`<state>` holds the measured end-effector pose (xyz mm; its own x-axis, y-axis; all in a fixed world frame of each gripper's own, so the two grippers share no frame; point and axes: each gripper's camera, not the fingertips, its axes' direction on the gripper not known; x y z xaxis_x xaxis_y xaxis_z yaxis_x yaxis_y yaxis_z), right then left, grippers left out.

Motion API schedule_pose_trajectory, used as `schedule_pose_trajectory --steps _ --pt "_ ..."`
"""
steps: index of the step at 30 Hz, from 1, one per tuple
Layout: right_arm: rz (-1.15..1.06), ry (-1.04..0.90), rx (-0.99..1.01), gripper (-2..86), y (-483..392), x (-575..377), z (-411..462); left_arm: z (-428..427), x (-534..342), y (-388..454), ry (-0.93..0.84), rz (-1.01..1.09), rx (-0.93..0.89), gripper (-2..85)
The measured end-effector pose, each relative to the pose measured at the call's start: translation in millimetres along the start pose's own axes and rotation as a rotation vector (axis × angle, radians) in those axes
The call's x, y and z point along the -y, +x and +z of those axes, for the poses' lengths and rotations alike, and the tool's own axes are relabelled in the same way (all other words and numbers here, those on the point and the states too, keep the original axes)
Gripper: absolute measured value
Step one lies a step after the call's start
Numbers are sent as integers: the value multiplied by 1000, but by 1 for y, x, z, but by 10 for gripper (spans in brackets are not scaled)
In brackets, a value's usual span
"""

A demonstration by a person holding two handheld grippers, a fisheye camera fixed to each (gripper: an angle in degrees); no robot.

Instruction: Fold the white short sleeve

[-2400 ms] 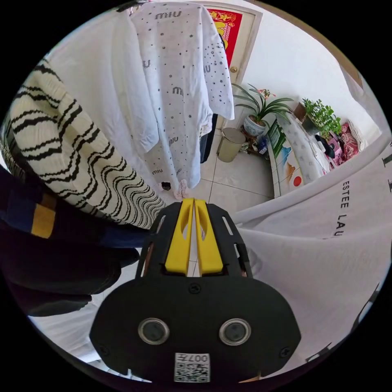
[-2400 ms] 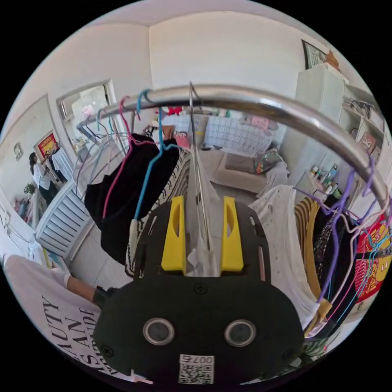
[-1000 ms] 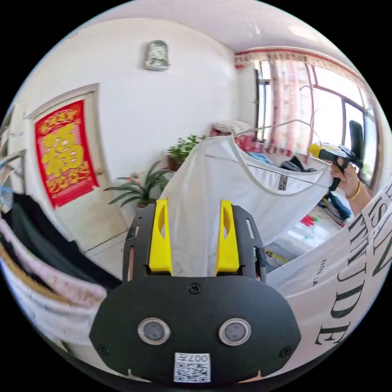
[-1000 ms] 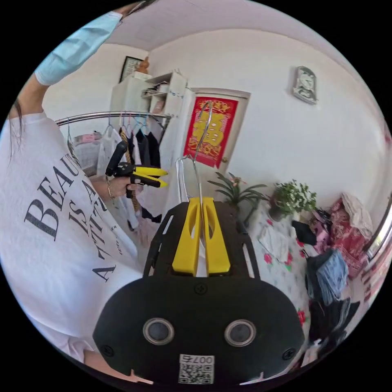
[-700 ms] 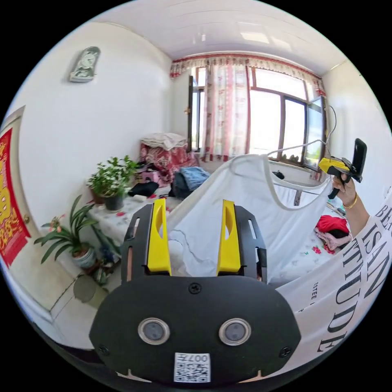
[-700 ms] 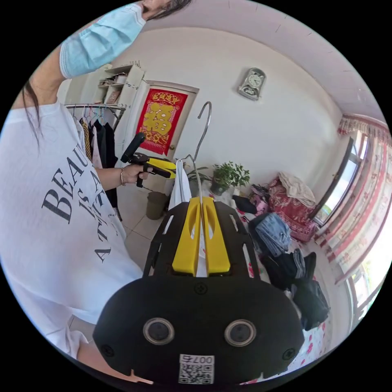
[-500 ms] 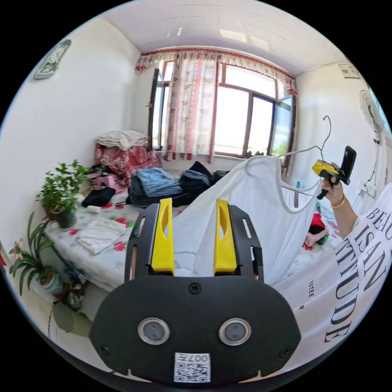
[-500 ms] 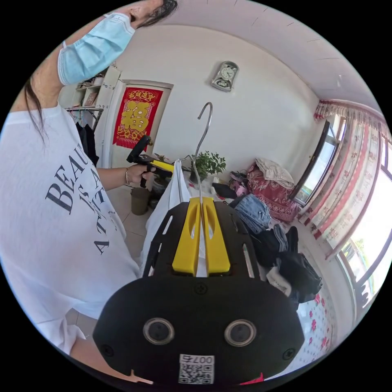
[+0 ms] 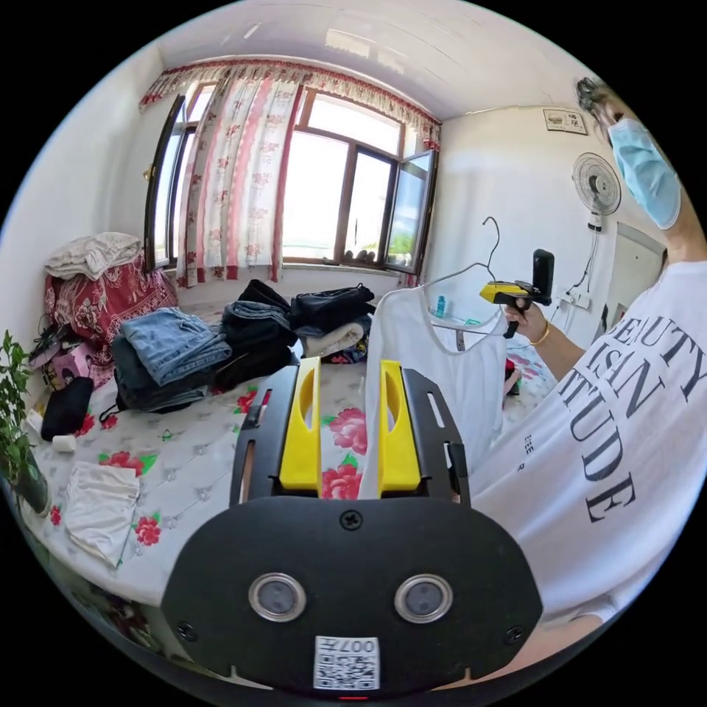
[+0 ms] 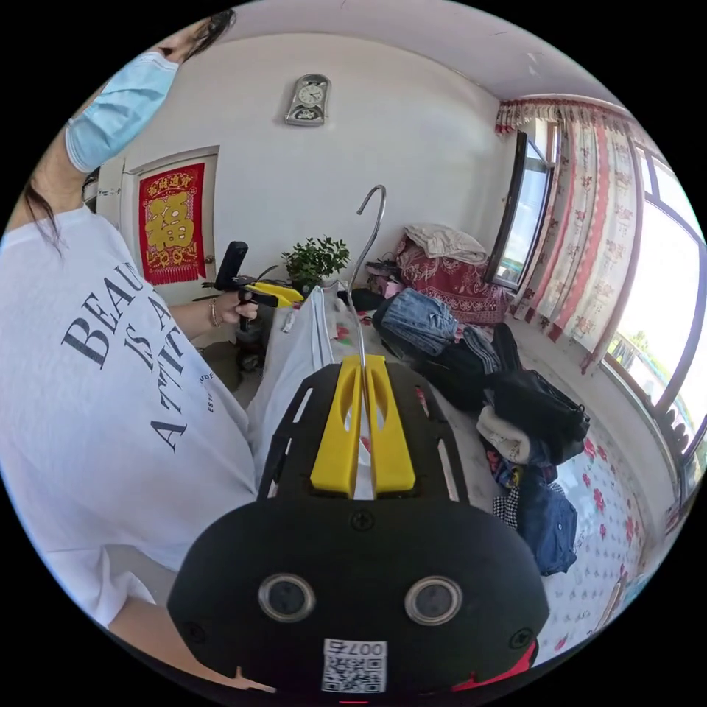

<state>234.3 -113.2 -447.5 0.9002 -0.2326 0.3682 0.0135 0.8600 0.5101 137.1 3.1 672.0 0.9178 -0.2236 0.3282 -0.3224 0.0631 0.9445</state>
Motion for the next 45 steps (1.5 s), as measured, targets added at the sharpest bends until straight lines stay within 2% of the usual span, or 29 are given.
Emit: schedule_pose_trajectory --steps 7,9,11,13,16,19,21,23,26,28,30,31,32,35,38,41,43,45 --pt "14 -57 11 -3 14 4 28 76 63 -76 -54 54 -347 115" --pt "14 -87 -8 -3 15 6 37 108 81 -88 -121 90 -444 3" --pt "79 -182 -97 -3 22 6 56 120 89 -97 -138 125 -443 -4" --pt "105 -230 -142 -4 22 8 76 130 97 -109 -143 114 -535 -7" --pt "-17 -340 -154 -5 9 8 116 142 108 -128 -178 87 -493 -9" --pt "-21 -273 -182 -5 19 -2 114 146 113 -164 -236 -9 -425 -9" --pt "65 -213 -185 -5 41 -15 99 141 109 -198 -224 -110 -465 -9" --pt "241 -43 -91 -5 78 -45 66 140 104 -218 -229 -183 -451 -9" --pt "519 186 -69 -4 126 -100 30 144 100 -244 -238 -315 -388 -10" --pt "682 277 -132 -3 151 -135 11 149 104 -249 -228 -317 -372 -10" --pt "858 349 -177 0 176 -172 -3 168 116 -248 -233 -297 -431 -10" --pt "1014 331 -220 3 194 -200 -6 174 120 -246 -247 -284 -435 -10" --pt "1160 235 -295 6 211 -228 -3 187 129 -240 -280 -243 -413 -9" --pt "1453 172 -423 18 233 -321 -4 216 143 -235 -381 -182 -245 -9" --pt "1683 72 -477 31 234 -406 -2 243 146 -247 -454 -235 -238 -9" --pt "1815 -123 -565 42 214 -461 8 259 148 -253 -485 -245 -212 -9" --pt "1857 -183 -607 49 196 -476 11 264 149 -257 -494 -258 -184 -9" --pt "1791 -91 -587 56 179 -469 15 269 149 -263 -504 -271 -168 -9"
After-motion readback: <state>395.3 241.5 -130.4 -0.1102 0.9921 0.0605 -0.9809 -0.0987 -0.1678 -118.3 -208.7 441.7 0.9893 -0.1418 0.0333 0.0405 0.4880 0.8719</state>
